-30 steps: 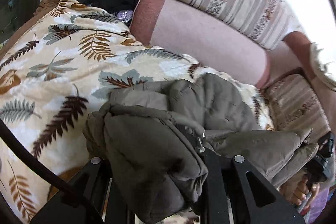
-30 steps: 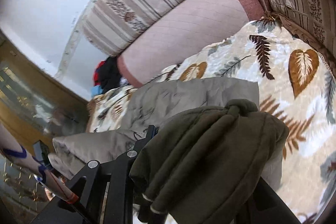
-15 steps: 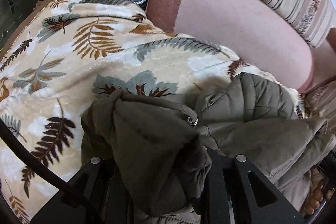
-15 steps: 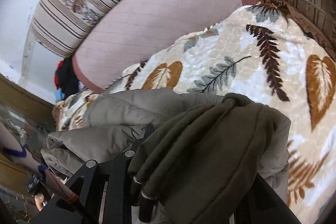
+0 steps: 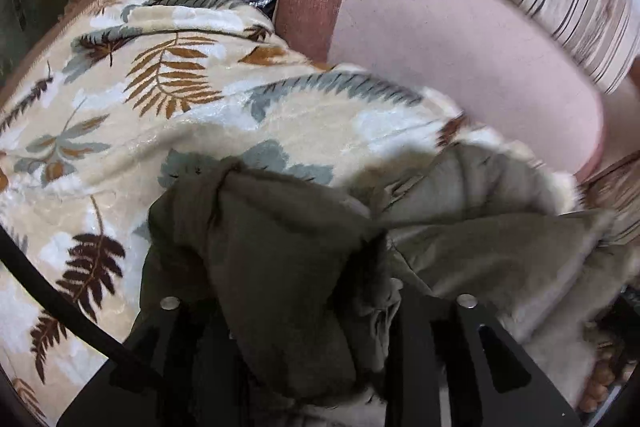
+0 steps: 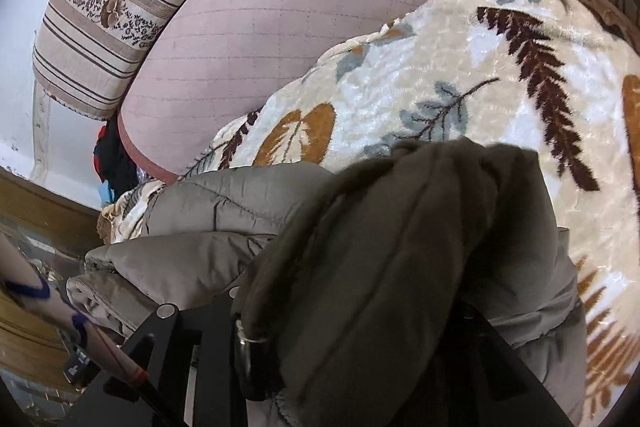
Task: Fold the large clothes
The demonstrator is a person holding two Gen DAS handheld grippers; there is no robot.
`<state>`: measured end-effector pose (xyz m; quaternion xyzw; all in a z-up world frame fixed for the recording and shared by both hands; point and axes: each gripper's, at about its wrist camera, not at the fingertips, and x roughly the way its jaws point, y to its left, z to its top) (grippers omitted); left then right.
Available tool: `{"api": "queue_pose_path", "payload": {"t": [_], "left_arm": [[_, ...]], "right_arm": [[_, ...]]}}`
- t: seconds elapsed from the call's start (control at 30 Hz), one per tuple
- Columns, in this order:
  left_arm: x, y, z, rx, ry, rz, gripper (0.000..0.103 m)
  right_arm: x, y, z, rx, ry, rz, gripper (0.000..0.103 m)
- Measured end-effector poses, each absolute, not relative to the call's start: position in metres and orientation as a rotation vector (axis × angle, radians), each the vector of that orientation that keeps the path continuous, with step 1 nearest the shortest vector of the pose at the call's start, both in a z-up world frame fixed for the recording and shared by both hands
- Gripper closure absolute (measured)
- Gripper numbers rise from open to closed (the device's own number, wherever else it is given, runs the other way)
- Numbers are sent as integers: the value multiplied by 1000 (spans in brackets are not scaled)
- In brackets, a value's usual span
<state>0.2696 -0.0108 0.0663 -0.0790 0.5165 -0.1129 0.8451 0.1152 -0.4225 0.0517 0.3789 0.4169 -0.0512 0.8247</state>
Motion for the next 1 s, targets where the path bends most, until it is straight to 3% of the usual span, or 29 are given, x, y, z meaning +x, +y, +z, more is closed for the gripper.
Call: {"api": "queue_pose_path", "payload": {"t": [0.07,0.1,0.13,0.2,0.43,0.83,1.0], "left_arm": [[259,5,88,-272,1056,-315,55],[255,10,97,-311,1046,-339,38],[248,19,109,-369,1027,-364,20],[231,37,137,-462,957,-383,12],[202,5,175,-221,893,-361,11],[234,-113,82,157,995,-289,11],[265,-132,60,219,979,-268,8]], "right_arm": [[105,-424,67,846,829,-79,39],[95,-426,78,872,780,-63,28],[89,-426,85,880,757,-55,23],[74,-425,101,874,713,-31,7],[44,-392,144,638,666,-94,7],[122,-333,87,269,856,-186,7],[156,-346,60,244,897,-220,5]]}}
